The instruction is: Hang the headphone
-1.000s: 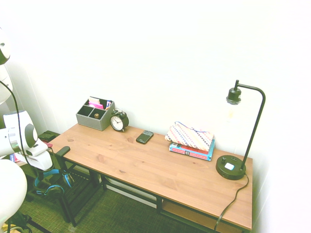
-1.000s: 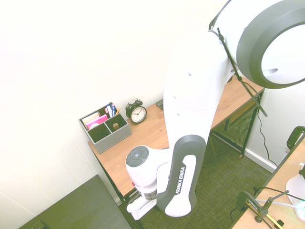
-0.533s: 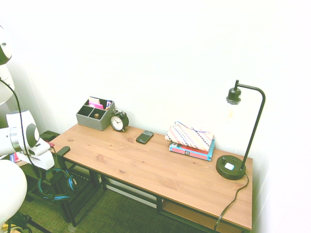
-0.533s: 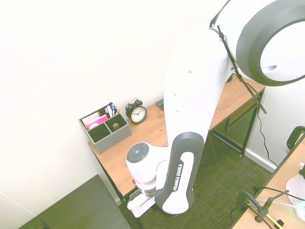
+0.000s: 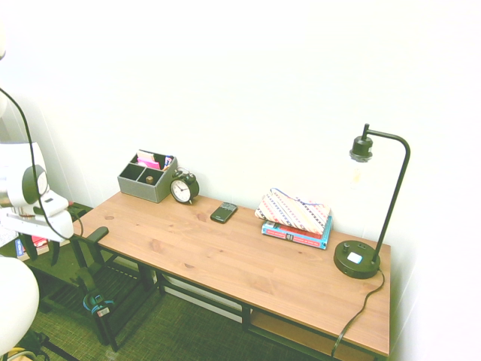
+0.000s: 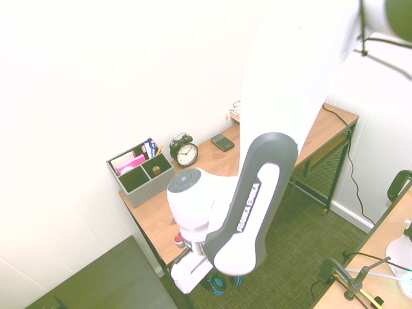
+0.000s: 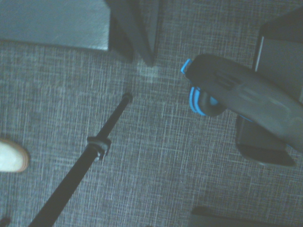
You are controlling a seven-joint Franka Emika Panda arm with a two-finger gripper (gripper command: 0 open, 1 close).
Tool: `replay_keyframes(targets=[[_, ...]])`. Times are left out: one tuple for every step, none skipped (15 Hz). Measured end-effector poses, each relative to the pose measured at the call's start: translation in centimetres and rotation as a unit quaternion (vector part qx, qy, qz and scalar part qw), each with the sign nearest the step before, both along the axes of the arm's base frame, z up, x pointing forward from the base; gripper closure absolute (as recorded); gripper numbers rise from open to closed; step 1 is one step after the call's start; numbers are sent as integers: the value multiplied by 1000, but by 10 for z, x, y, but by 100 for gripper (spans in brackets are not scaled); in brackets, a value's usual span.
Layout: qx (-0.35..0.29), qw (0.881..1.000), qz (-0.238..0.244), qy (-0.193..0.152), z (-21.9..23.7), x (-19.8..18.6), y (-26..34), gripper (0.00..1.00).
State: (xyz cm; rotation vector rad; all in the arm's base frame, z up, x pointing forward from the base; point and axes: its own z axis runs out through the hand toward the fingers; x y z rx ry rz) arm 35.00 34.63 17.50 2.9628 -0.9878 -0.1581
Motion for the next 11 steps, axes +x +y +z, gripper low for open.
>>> replay_keyframes(targets=[[5,1000,11,-10,26,9,-8,0],[10,999,24,-21,53,18,-17,0],[15,999,35,-31,80,28,-30,0],[18,998,41,-43,107,39,-46,0],[20,998,39,-52,134,49,-66,0],[23,998,31,-58,160,59,-90,0],[25,998,22,-60,184,66,-117,0],[25,998,13,-63,206,70,-147,0],[22,997,1,-69,227,70,-178,0],[19,997,-12,-74,245,67,-208,0],[15,997,-20,-75,261,59,-235,0]])
